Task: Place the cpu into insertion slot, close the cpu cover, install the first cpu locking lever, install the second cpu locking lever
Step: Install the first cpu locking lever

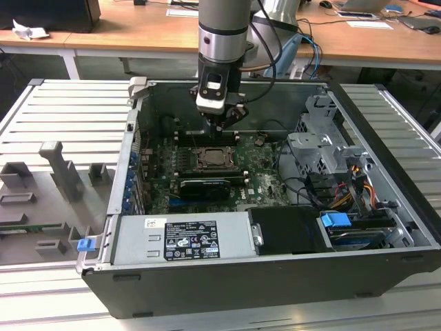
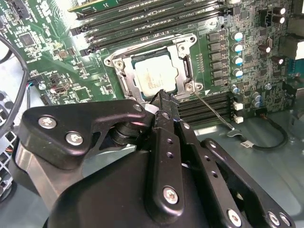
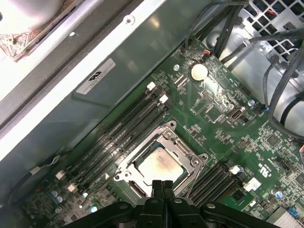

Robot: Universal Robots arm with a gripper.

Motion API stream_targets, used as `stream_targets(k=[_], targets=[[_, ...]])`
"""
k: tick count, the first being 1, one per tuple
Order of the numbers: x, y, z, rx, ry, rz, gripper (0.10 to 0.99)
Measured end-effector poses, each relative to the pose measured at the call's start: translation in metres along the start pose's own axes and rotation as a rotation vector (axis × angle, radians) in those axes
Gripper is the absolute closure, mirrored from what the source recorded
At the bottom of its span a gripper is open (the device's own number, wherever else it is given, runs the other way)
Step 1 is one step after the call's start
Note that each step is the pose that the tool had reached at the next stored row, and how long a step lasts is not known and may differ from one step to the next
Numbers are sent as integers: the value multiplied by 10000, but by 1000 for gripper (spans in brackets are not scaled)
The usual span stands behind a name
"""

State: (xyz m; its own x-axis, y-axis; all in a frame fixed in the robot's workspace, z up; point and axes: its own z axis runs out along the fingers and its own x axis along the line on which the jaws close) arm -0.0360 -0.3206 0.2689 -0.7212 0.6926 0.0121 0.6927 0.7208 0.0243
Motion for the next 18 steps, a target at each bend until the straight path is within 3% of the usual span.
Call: stream_targets(k=[6, 18], targets=[[0, 0, 0, 9, 17, -678, 980], [0, 0, 9, 42, 82, -3392, 980]])
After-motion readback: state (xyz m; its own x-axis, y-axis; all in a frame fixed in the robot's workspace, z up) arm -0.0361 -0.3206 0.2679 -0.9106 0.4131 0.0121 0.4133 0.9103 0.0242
